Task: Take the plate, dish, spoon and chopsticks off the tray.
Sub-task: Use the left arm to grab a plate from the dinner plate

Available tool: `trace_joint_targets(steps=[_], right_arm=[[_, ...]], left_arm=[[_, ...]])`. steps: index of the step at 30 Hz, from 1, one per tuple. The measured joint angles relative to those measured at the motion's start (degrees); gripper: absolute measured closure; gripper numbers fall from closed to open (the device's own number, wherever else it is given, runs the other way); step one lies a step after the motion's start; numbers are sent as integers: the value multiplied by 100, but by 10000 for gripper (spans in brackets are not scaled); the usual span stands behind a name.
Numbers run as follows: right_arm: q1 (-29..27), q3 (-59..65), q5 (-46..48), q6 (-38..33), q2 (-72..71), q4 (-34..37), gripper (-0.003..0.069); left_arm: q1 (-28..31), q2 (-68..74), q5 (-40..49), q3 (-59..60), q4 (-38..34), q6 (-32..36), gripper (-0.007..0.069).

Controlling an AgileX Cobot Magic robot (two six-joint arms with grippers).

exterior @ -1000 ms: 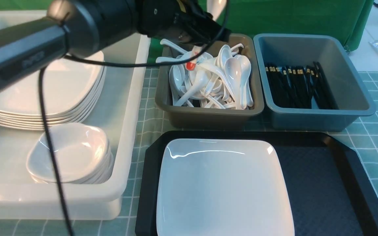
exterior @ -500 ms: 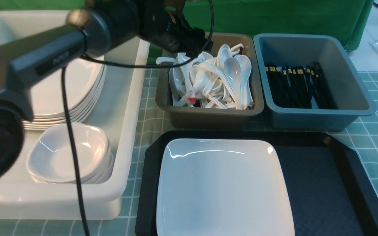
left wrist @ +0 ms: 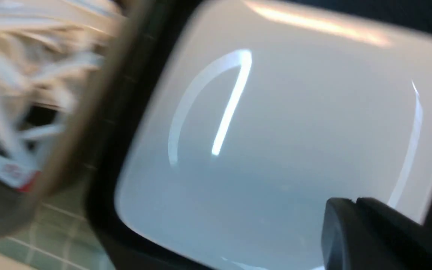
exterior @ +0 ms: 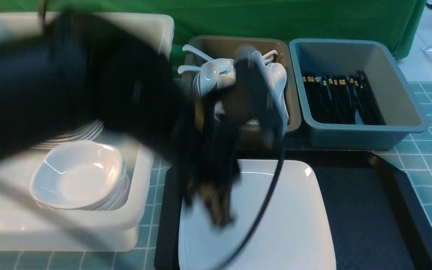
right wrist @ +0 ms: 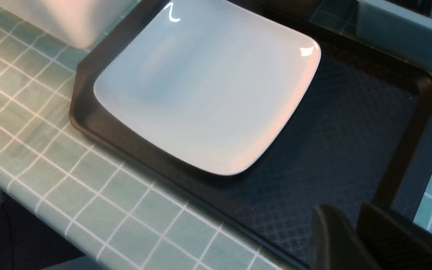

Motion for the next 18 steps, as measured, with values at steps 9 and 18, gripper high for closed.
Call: trace_joint_targets(steps=[9,18], right_arm=[[0,0,-44,11,0,-12,501],[0,0,-81,515,0,-12,498]], left_arm=[[-505,-494,-799,2203,665,90,447],[-505,-299,-2117,2572,750,1101,169]])
